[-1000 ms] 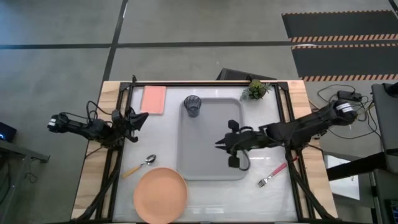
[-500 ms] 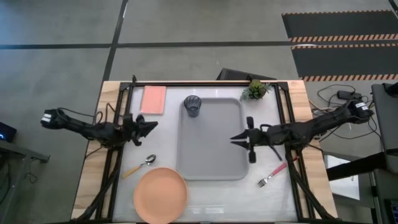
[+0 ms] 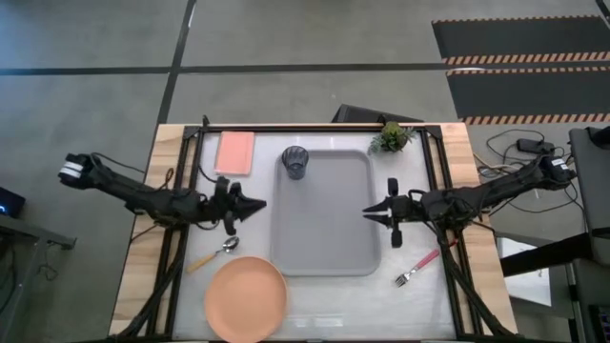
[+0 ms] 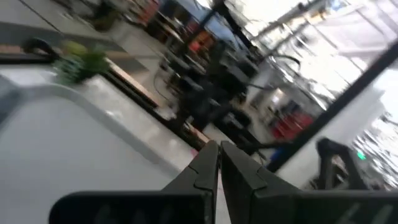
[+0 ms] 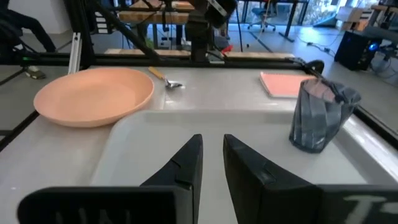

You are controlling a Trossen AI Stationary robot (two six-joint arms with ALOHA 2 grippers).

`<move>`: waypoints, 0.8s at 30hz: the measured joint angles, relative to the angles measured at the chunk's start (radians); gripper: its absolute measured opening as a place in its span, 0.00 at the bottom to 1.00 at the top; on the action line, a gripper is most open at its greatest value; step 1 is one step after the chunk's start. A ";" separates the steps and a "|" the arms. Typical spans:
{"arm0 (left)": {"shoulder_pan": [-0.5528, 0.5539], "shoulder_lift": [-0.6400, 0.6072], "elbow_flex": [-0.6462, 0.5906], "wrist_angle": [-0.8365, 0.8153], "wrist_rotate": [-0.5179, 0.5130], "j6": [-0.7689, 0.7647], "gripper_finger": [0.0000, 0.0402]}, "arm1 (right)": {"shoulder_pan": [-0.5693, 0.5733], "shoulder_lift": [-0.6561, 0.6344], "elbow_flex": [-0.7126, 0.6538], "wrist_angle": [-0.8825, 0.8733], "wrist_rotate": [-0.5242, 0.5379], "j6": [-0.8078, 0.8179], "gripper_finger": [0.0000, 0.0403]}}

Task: Pick and place plate/cup/fork/spoon on tray
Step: Put the orange plate on the gray tray to the bottom of the black cup

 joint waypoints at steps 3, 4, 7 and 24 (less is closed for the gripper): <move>-0.031 0.060 0.079 -0.134 0.018 -0.052 0.00 | 0.000 -0.002 -0.026 0.019 0.000 0.014 0.13; -0.040 0.076 0.111 -0.206 0.018 -0.081 0.00 | 0.000 -0.001 -0.035 0.034 0.000 0.014 0.13; -0.065 0.127 0.213 -0.451 0.021 -0.178 0.00 | 0.000 -0.001 -0.060 0.078 0.001 0.014 0.13; -0.144 0.446 0.517 -0.962 0.525 -0.067 0.00 | -0.002 -0.001 -0.071 0.100 0.036 -0.012 0.13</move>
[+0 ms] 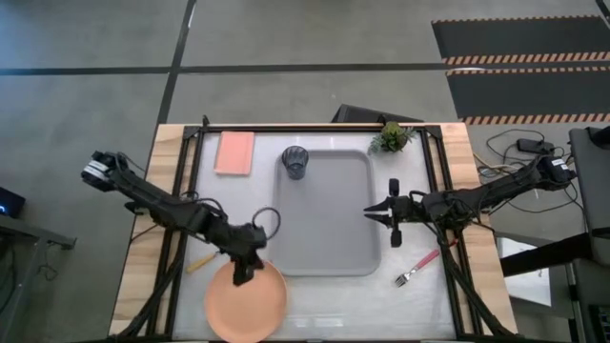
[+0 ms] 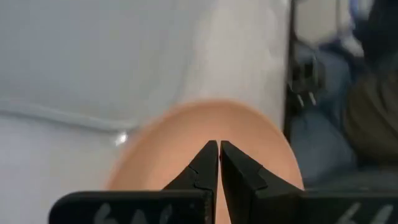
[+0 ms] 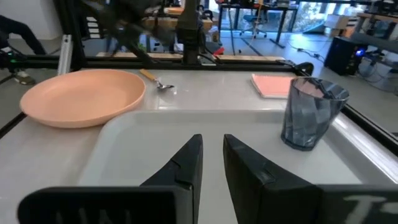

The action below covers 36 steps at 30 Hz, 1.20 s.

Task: Pick and place plate/cup/fork/spoon on tray
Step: Put the orange plate on the gray tray to the bottom of the black cup

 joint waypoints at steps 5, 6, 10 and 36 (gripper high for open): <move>-0.002 0.062 0.030 -0.122 0.065 0.032 0.00 | 0.000 0.000 0.000 0.000 0.021 0.001 0.13; -0.001 0.067 0.033 -0.147 0.064 0.048 0.00 | 0.000 0.000 0.000 0.000 0.027 0.001 0.13; -0.002 0.065 0.036 -0.167 0.059 0.078 0.00 | 0.000 0.000 0.000 0.000 0.070 0.010 0.13; 0.002 0.062 -0.094 -0.168 -0.131 0.155 0.50 | 0.000 0.000 0.000 0.002 0.088 0.039 0.13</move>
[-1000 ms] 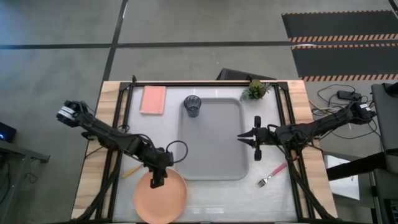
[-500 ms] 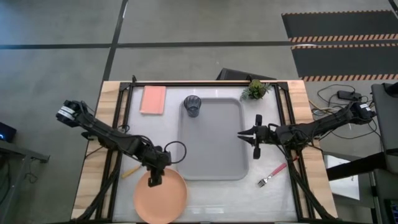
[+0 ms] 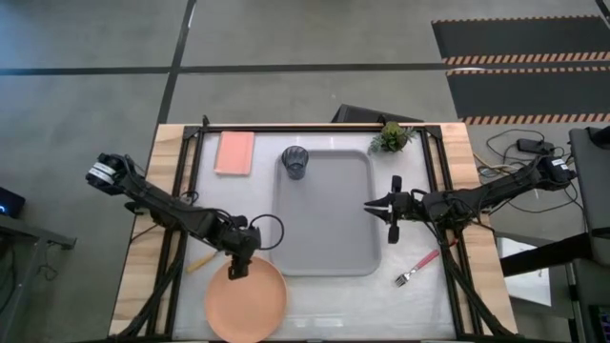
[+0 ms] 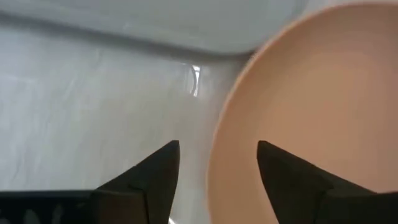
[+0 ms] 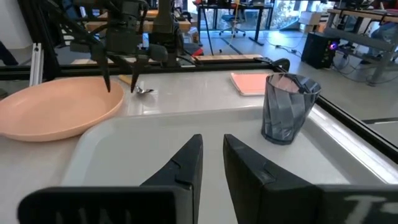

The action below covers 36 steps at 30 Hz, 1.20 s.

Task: Pick and place plate/cup/fork/spoon on tray
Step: Put the orange plate on the gray tray to the bottom of the black cup

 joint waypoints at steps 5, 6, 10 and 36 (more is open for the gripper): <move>0.000 0.000 -0.003 0.016 -0.002 0.057 0.49 | 0.000 0.000 0.000 -0.007 0.000 0.014 0.13; 0.000 0.000 -0.007 0.020 -0.010 0.057 0.49 | 0.000 0.000 0.000 -0.008 0.000 0.014 0.13; 0.000 0.000 -0.045 0.083 -0.035 0.057 0.47 | 0.000 0.000 0.000 -0.008 0.000 0.013 0.13; -0.015 0.005 -0.151 0.220 -0.027 0.083 0.37 | 0.000 0.000 0.001 -0.010 0.000 0.015 0.13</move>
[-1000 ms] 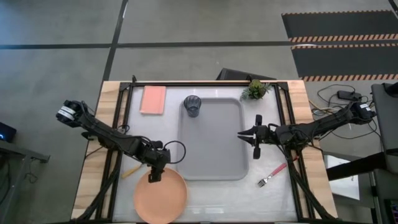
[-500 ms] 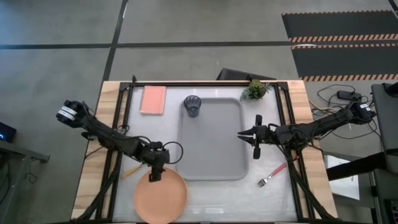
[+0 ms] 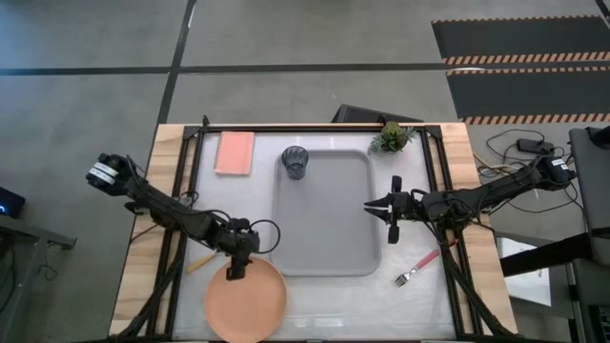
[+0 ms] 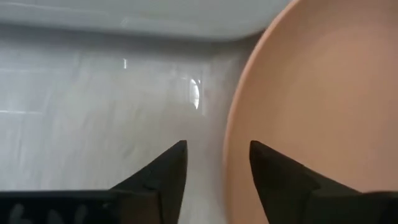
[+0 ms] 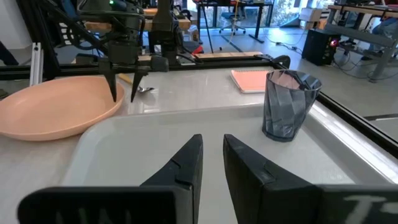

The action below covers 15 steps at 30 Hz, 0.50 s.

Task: Pick and place plate/cup/fork/spoon on tray
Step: Put the orange plate on the gray tray to the bottom of the black cup

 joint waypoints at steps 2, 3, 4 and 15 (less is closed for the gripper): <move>0.000 0.000 0.000 0.000 0.005 0.000 0.32 | 0.000 0.000 0.000 0.000 0.000 0.000 0.13; 0.000 0.000 0.000 0.000 0.006 0.001 0.29 | 0.000 0.000 0.000 0.000 0.000 0.000 0.13; 0.000 0.000 0.000 -0.002 0.010 0.000 0.26 | 0.000 0.000 0.000 0.000 0.000 0.000 0.13; -0.001 -0.001 0.000 -0.003 0.068 0.000 0.01 | 0.000 0.000 0.000 0.000 0.000 0.001 0.13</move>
